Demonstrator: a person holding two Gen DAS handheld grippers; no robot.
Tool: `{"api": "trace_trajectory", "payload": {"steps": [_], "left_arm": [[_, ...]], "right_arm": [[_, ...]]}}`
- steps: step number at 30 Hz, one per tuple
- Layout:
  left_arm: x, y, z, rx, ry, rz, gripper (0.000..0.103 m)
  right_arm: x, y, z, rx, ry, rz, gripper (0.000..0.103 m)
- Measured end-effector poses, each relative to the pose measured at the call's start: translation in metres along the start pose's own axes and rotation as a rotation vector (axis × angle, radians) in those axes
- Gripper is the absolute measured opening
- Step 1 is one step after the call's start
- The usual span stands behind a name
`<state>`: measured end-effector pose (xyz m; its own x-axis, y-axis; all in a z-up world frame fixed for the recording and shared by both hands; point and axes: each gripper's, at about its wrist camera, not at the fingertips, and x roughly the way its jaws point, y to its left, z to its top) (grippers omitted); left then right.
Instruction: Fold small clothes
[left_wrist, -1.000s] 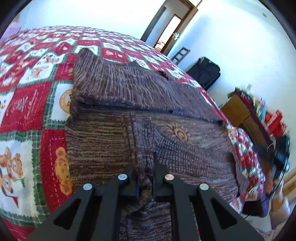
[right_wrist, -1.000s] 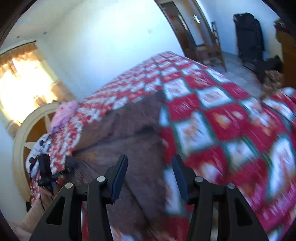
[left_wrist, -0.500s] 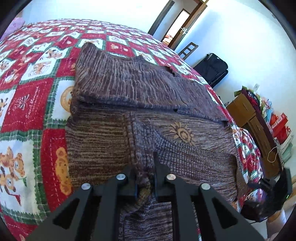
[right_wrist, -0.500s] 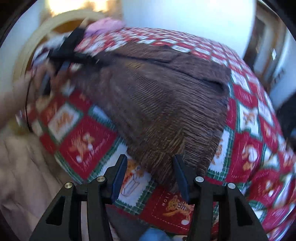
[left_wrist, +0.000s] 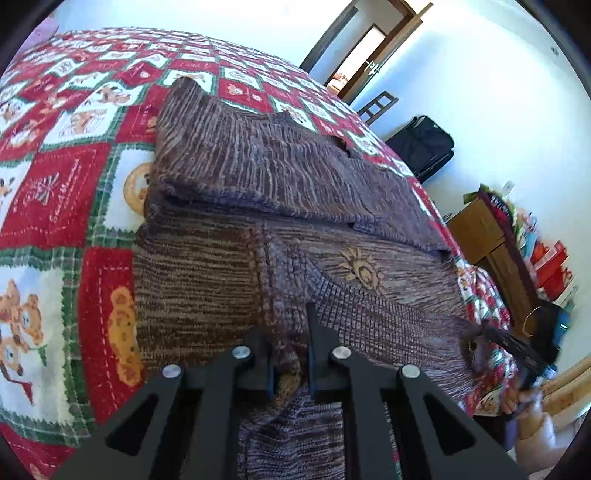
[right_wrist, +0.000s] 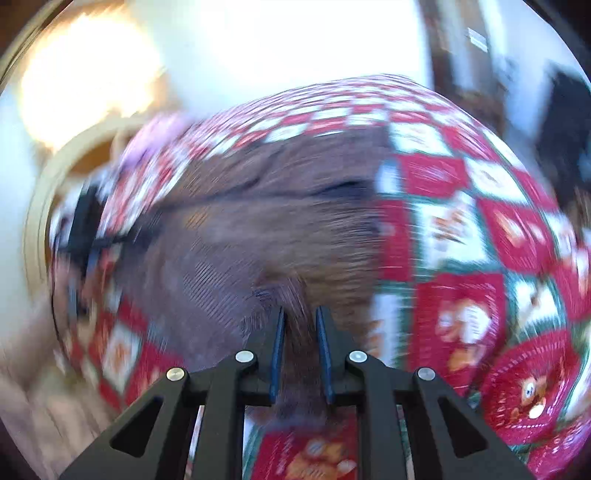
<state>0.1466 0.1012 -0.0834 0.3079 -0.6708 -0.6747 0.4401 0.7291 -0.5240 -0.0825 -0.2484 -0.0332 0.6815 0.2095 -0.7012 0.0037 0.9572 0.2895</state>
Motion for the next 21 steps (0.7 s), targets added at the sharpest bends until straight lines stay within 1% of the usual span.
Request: {"api": "trace_trajectory", "payload": {"steps": [1, 4, 5, 6, 7, 8, 9, 10, 12, 13, 14, 15, 16, 17, 18, 19, 20, 21], "left_arm": [[0.0, 0.0, 0.0, -0.002, 0.001, -0.006, 0.015], [-0.001, -0.002, 0.002, 0.018, 0.013, -0.007, 0.016], [-0.001, -0.003, 0.002, 0.024, 0.017, -0.014, 0.022], [-0.002, -0.005, 0.003, 0.034, 0.023, -0.031, 0.032], [-0.002, -0.007, 0.003, 0.041, 0.027, -0.048, 0.038], [-0.002, -0.01, 0.004, 0.05, 0.029, -0.063, 0.048], [-0.001, -0.013, 0.004, 0.061, 0.031, -0.074, 0.057], [0.001, -0.018, 0.004, 0.083, 0.03, -0.073, 0.059], [0.004, -0.025, 0.005, 0.125, 0.02, -0.034, 0.06], [0.006, -0.03, 0.005, 0.152, 0.009, -0.002, 0.06], [0.008, -0.032, 0.005, 0.164, 0.0, 0.018, 0.059], [0.009, -0.035, 0.004, 0.179, -0.005, 0.035, 0.056], [0.01, -0.036, 0.004, 0.195, -0.008, 0.061, 0.053], [0.011, -0.039, 0.002, 0.215, -0.012, 0.091, 0.043], [0.01, -0.04, -0.001, 0.233, -0.015, 0.115, 0.027], [0.009, -0.038, -0.002, 0.236, -0.015, 0.119, 0.018], [0.007, -0.036, -0.004, 0.227, -0.017, 0.112, 0.01], [0.002, -0.032, -0.005, 0.204, -0.022, 0.089, 0.01]], "right_arm": [[0.002, -0.009, -0.001, 0.045, -0.006, 0.005, 0.018], [0.008, -0.019, -0.007, 0.126, 0.006, 0.067, 0.018], [0.008, -0.019, -0.009, 0.138, 0.017, 0.072, 0.019], [0.007, -0.019, -0.011, 0.145, 0.033, 0.077, 0.023], [0.005, -0.018, -0.014, 0.147, 0.045, 0.08, 0.039], [0.002, -0.016, -0.015, 0.141, 0.049, 0.076, 0.06], [0.003, -0.014, -0.015, 0.127, 0.041, 0.078, 0.069], [-0.001, -0.011, -0.018, 0.103, 0.024, 0.08, 0.076], [-0.002, -0.001, -0.022, 0.046, 0.017, 0.063, 0.076], [0.0, 0.005, -0.022, 0.007, 0.02, 0.032, 0.075], [0.005, 0.01, -0.023, -0.028, 0.027, -0.011, 0.07], [0.01, 0.017, -0.024, -0.075, 0.038, -0.058, 0.063], [0.015, 0.021, -0.024, -0.104, 0.051, -0.08, 0.047], [0.02, 0.025, -0.024, -0.137, 0.07, -0.107, 0.041], [0.026, 0.031, -0.024, -0.178, 0.091, -0.136, 0.04], [0.03, 0.037, -0.025, -0.228, 0.104, -0.165, 0.029], [0.031, 0.04, -0.026, -0.267, 0.11, -0.189, 0.01], [0.03, 0.044, -0.026, -0.301, 0.12, -0.21, 0.011]]}}
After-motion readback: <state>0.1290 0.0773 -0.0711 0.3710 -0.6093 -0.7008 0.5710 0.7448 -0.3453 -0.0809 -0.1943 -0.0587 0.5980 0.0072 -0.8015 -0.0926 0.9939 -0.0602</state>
